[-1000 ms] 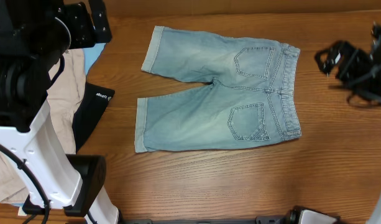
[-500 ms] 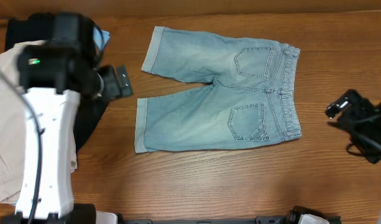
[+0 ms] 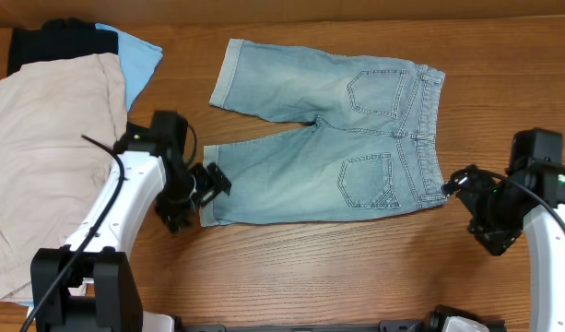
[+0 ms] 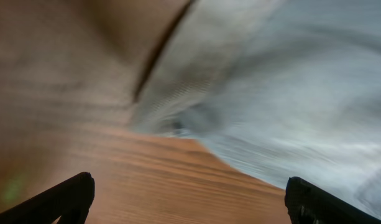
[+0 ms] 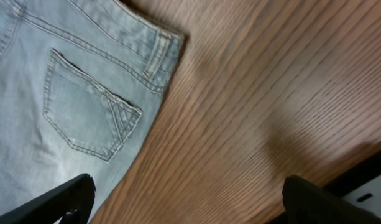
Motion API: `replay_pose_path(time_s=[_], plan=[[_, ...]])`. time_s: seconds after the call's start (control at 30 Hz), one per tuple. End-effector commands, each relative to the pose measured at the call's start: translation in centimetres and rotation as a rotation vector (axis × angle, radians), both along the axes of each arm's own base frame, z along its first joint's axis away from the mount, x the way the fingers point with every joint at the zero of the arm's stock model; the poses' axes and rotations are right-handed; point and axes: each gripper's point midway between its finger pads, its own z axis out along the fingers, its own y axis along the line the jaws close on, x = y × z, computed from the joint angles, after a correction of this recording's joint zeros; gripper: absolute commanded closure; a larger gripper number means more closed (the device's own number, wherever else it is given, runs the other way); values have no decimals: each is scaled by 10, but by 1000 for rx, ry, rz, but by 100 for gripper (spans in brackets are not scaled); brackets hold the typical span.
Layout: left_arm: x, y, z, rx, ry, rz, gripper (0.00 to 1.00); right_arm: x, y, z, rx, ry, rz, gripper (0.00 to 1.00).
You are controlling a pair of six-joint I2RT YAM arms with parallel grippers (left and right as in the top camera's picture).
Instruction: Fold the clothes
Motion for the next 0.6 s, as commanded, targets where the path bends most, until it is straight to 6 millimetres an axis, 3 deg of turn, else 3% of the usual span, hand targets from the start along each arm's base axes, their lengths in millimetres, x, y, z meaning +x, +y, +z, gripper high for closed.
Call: replay_pose_path(time_s=[0.0,0.3,0.5,0.57], plan=[[-14,9,-12,70,68,154,0,-1,6,-8,29,-5,-4,0],[-6,16,-32,104,16,232,0,8,5,-9,15,-39,8,5],[-10,13,-41,88,16,232,0,10,20,-9,7,-39,78,8],[-11,13,-41,89,19,231,12,12,25,-9,2,-42,104,9]])
